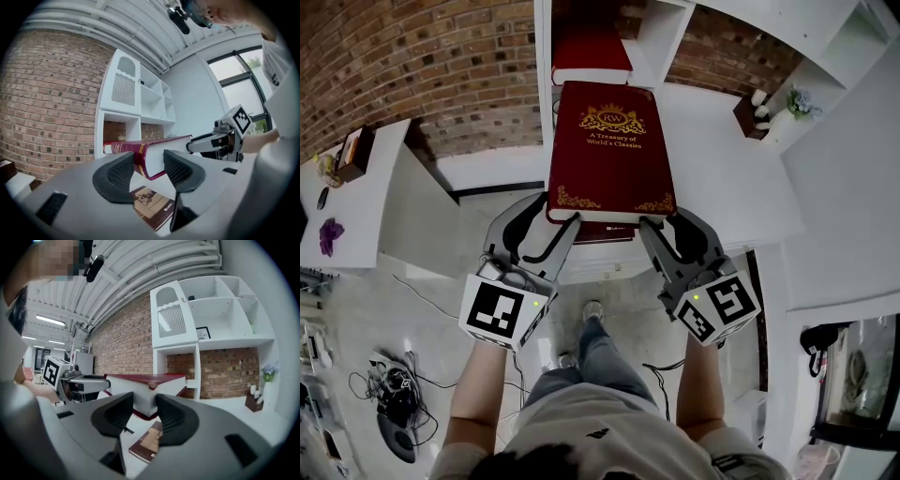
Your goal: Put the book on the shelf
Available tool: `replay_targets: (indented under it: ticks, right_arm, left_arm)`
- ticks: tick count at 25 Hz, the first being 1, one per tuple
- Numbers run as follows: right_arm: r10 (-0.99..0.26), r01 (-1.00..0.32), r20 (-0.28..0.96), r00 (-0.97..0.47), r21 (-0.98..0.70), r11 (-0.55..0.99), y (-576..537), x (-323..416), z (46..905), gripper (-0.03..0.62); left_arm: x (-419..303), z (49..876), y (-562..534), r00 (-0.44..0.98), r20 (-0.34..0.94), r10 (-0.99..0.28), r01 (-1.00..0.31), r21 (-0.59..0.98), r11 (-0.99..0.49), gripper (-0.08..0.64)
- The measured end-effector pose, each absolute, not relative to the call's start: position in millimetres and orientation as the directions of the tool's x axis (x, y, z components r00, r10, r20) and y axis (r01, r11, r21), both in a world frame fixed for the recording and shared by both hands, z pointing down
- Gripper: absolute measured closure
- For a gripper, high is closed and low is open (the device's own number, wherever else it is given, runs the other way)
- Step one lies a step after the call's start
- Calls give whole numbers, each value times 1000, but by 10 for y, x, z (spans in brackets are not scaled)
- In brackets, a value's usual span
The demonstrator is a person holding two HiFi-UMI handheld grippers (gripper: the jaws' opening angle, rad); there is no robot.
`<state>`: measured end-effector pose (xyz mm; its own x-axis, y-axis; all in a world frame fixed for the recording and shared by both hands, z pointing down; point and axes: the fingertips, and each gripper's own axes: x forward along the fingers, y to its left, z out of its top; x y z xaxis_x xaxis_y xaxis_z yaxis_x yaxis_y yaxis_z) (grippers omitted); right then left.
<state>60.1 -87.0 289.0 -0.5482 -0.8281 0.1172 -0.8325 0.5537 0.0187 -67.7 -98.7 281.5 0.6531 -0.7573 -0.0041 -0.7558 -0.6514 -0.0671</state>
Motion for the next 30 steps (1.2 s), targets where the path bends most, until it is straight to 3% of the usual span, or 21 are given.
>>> replay_targets:
  ticks: [30]
  right_arm:
    - [-812, -808, 22, -584, 85, 583, -1613, 650, 2302, 431]
  left_arm:
    - [-643, 2262, -1658, 604, -110, -790, -797, -92, -597, 356]
